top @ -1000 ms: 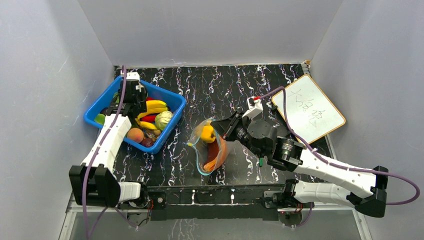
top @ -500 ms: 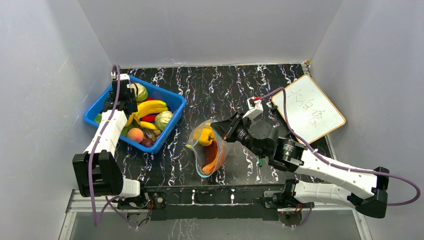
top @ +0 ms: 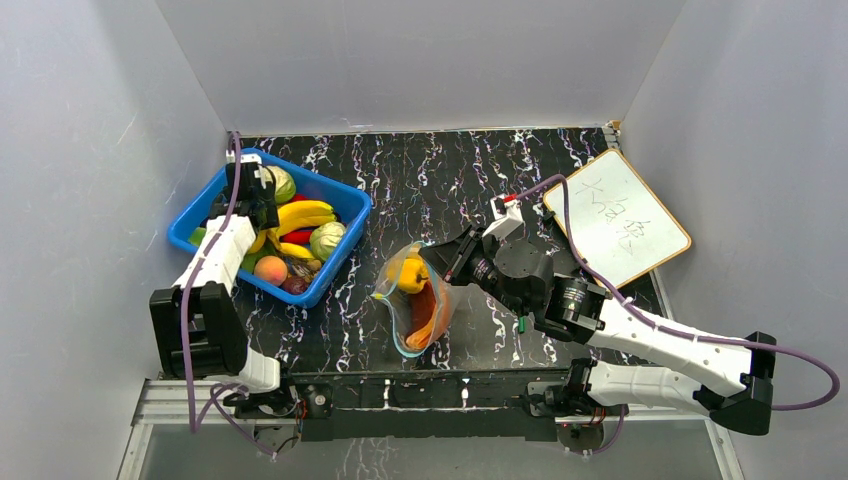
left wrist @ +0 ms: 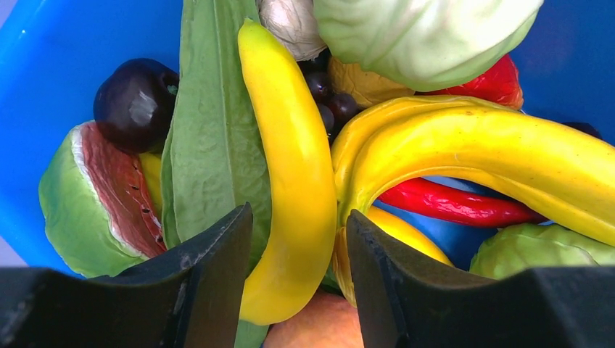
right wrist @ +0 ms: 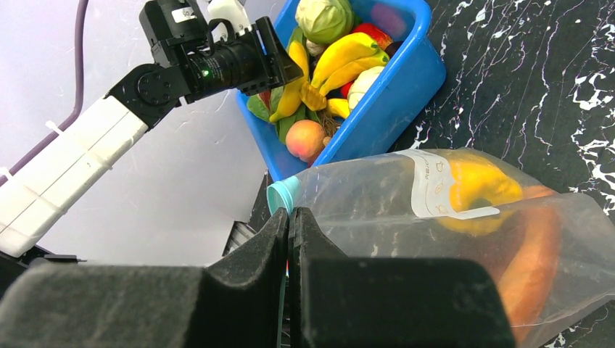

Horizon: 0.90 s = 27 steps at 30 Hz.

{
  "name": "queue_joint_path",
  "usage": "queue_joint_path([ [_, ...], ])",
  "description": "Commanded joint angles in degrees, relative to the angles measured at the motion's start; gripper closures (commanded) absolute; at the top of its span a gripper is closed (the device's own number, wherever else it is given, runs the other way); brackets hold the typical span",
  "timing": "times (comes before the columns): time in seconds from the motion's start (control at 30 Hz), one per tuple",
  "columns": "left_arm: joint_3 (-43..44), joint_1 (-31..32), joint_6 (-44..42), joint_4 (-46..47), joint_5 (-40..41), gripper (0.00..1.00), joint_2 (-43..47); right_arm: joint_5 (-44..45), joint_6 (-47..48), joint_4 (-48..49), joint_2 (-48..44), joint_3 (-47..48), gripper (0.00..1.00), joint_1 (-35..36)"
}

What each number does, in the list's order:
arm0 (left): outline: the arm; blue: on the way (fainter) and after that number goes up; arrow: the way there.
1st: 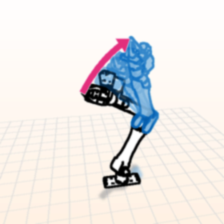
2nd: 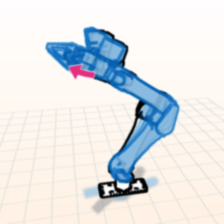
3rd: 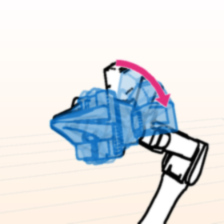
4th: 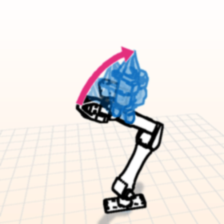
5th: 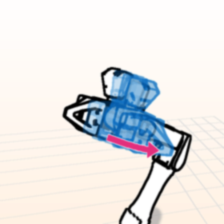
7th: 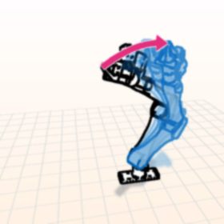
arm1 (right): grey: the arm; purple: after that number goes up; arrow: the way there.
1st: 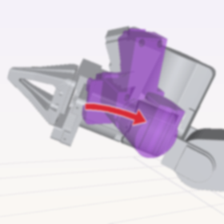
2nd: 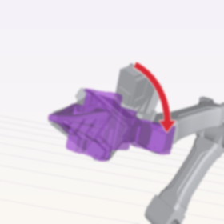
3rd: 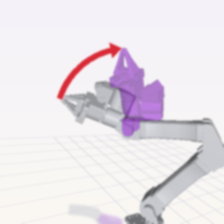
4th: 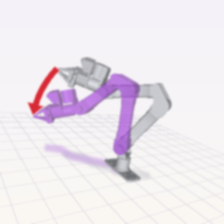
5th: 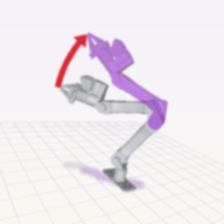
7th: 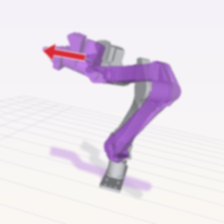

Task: Place the food in the zip-top bag and seal the zipper
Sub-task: Pick up the fake fruit from the bin.

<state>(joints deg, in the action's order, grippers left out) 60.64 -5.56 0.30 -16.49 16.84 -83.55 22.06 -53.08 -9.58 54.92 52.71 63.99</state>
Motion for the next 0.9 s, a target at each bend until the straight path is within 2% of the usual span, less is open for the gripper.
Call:
queue_joint_path([
  [0.0,-0.8,-0.6,0.6,1.0,-1.0,0.53,-0.8,-0.2,-0.6,4.1,-0.8,0.7,1.00,0.0],
  [0.17,-1.4,-0.6,1.3,0.2,-1.0,0.58,-1.7,-0.3,0.1,4.8,-1.5,0.4,1.00,0.0],
  [0.33,-0.7,-0.6,1.5,-0.8,-2.2,0.73,-1.1,-0.3,-0.3,4.5,-2.1,0.2,1.00,-0.1],
  [0.63,-1.7,-0.6,5.1,-2.7,-7.8,0.79,6.1,0.5,-2.5,3.7,-1.6,-0.2,1.00,0.0],
  [0.87,-1.0,-0.6,7.4,-5.6,-12.4,0.80,11.9,6.0,-2.3,0.1,-0.7,2.4,1.00,-0.1],
])
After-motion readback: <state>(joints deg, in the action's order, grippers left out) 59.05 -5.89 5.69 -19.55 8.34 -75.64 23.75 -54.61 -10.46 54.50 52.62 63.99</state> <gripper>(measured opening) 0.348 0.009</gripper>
